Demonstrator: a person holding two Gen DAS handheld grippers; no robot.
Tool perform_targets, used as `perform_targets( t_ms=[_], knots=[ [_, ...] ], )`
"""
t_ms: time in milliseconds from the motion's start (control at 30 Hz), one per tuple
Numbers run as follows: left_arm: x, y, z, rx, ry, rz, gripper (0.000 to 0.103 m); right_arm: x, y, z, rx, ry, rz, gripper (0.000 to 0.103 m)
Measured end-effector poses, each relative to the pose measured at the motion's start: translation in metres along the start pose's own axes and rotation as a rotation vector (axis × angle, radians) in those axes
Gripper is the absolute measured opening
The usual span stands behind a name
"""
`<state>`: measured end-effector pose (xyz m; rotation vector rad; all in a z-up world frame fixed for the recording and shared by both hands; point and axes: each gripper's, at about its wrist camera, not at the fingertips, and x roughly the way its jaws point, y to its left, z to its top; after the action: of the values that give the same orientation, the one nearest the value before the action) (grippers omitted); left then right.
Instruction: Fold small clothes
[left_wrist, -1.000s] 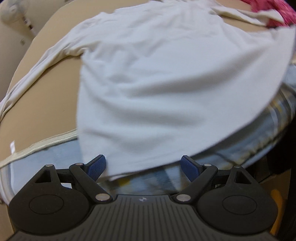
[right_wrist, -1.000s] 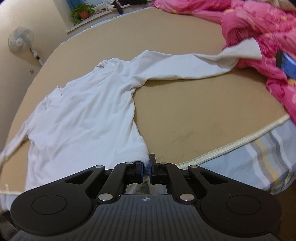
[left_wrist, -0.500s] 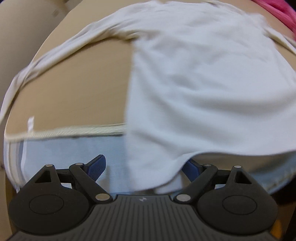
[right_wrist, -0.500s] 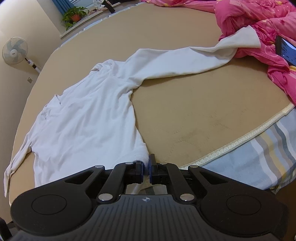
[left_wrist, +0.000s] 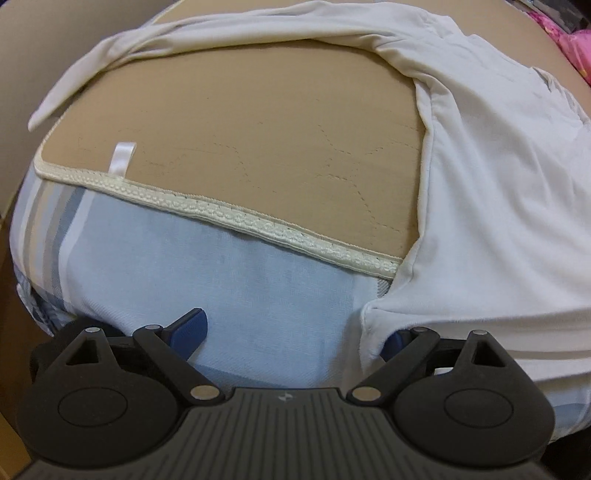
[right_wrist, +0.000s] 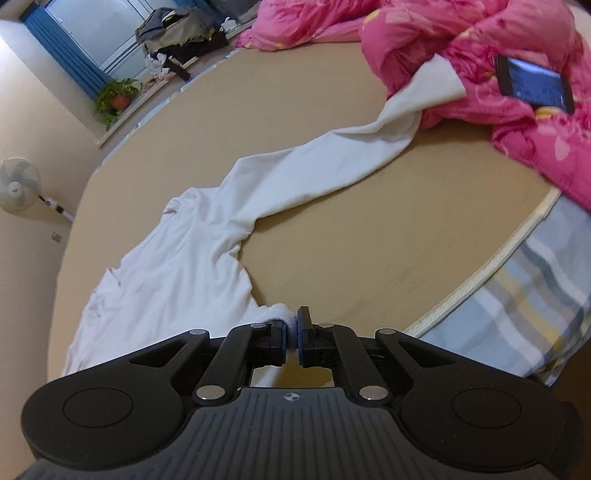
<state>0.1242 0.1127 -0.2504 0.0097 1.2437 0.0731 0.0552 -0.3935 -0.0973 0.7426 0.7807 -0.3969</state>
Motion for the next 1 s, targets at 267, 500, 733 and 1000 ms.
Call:
perform_targets(
  t_ms=[267, 500, 733, 1000],
  knots=[
    [-0.001, -0.025, -0.009, 0.056, 0.006, -0.016, 0.078, 0.004, 0.001, -0.013, -0.044, 0.016, -0.033, 0.005],
    [-0.058, -0.040, -0.025, 0.184, -0.113, 0.032, 0.006, -0.009, 0.000, -0.033, -0.116, 0.059, -0.040, 0.005],
    [-0.133, -0.018, 0.053, 0.157, -0.238, 0.037, 0.006, -0.008, 0.026, -0.030, -0.258, 0.087, -0.066, 0.005],
    [-0.198, -0.082, 0.297, 0.041, -0.324, 0.109, 0.006, 0.032, 0.181, 0.164, -0.249, -0.100, -0.049, 0.005]
  ],
)
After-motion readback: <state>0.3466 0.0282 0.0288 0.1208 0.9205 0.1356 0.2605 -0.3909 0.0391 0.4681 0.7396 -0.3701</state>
